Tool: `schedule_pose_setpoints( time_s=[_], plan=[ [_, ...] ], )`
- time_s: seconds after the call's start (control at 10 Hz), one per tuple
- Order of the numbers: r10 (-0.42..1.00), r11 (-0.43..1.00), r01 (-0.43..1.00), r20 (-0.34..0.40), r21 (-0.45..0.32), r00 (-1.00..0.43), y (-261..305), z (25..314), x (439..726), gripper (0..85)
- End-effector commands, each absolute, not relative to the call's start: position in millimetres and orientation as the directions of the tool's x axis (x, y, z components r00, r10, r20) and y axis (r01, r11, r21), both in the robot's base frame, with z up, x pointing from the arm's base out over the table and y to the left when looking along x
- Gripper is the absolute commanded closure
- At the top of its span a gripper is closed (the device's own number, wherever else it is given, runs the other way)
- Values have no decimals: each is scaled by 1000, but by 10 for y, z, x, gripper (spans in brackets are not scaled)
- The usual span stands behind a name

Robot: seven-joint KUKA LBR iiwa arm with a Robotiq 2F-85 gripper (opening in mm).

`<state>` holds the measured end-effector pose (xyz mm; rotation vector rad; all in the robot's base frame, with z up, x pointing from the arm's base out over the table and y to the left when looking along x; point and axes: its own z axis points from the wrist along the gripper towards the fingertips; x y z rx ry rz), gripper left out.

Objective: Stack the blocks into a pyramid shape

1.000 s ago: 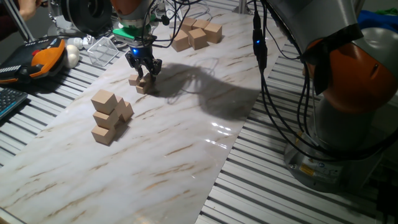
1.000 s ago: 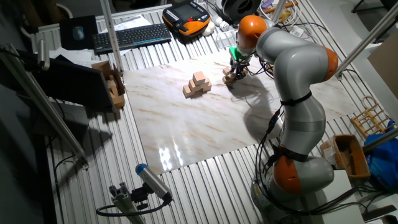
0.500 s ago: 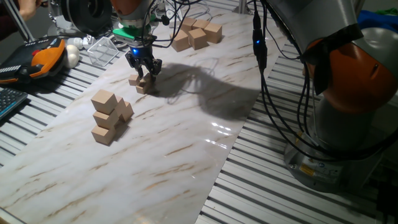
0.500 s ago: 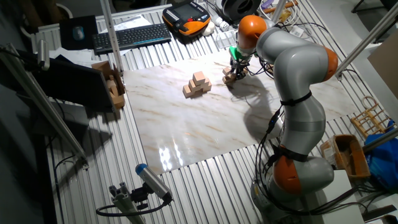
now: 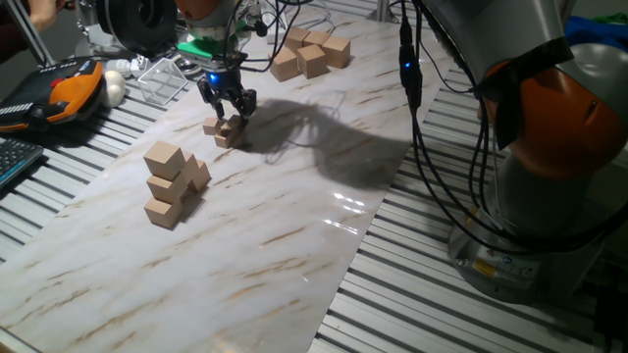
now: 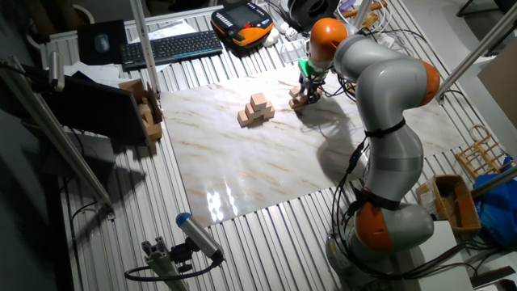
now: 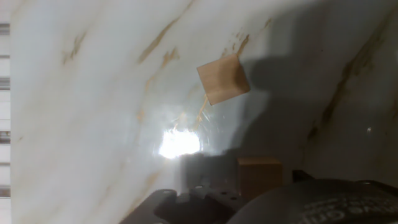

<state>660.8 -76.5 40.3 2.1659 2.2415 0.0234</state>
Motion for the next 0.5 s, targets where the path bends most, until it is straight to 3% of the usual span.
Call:
schedule_pose_setpoints(
  time_s=[0.0,0.4],
  plan=[
    [999,35,999,-9,29,-34,-766,406,6611,170],
    [999,35,999,-13,35,-34,-761,415,6619,170]
  ],
)
